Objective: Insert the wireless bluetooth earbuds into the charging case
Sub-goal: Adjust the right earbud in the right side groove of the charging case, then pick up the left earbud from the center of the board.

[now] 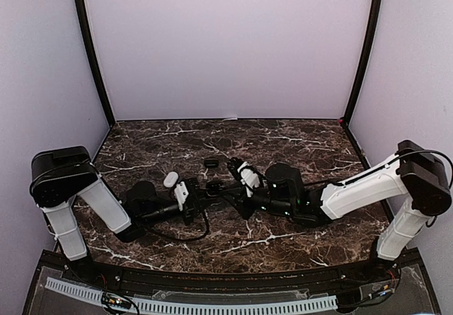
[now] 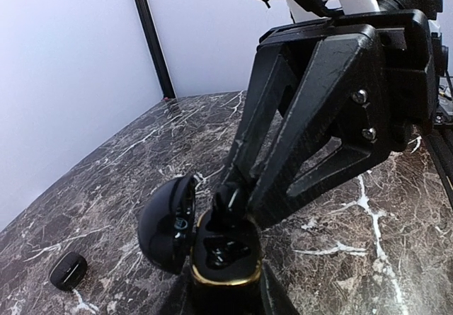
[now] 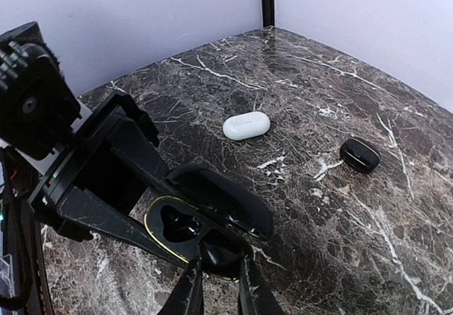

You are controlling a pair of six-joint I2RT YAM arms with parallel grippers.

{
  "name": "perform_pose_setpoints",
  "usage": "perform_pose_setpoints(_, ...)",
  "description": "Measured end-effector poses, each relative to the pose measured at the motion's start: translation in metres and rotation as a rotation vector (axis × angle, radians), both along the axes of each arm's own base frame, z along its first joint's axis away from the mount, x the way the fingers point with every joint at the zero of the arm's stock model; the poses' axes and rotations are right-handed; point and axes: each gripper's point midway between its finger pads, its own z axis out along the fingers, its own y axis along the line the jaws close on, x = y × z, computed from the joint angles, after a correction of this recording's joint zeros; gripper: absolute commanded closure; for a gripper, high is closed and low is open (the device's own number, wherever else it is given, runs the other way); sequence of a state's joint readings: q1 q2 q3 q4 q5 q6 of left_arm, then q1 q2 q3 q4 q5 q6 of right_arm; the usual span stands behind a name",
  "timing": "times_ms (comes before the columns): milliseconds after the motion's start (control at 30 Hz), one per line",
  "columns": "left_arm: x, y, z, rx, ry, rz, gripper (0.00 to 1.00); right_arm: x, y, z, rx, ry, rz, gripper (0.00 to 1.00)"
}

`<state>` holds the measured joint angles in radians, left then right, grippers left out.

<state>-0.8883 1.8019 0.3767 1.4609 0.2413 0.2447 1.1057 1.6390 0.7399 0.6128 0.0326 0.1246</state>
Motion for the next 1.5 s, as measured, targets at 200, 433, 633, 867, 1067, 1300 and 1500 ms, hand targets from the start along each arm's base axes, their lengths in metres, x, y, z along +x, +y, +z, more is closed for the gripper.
perform_pose_setpoints(200, 0.005, 0.002, -0.002, 0.025, -0.040, 0.046, 0.92, 0.007, 0.004, -0.002, 0.035, 0.073, -0.059, 0.73)
perform_pose_setpoints(433, 0.004, 0.003, -0.003, 0.025, -0.042, 0.053, 0.92, 0.006, 0.004, -0.004, 0.043, 0.113, -0.075, 0.56)
perform_pose_setpoints(633, -0.002, 0.001, 0.007, -0.027, -0.031, 0.022, 0.92, -0.001, -0.016, -0.008, 0.003, 0.117, -0.088, 0.54)
perform_pose_setpoints(867, -0.007, 0.006, 0.015, -0.090, 0.011, -0.029, 0.92, 0.028, -0.055, 0.013, -0.005, 0.107, -0.161, 0.40)
perform_pose_setpoints(1067, -0.011, 0.014, 0.010, -0.102, 0.066, -0.070, 0.92, 0.070, -0.113, 0.004, -0.072, 0.197, -0.364, 0.32)
perform_pose_setpoints(1300, -0.022, 0.018, 0.003, -0.073, 0.096, -0.129, 0.92, 0.121, -0.198, -0.022, -0.231, 0.383, -0.706, 0.42)
perform_pose_setpoints(1500, -0.033, 0.016, 0.007, -0.059, 0.095, -0.195, 0.92, 0.130, -0.266, -0.053, -0.335, 0.541, -0.931, 0.49)
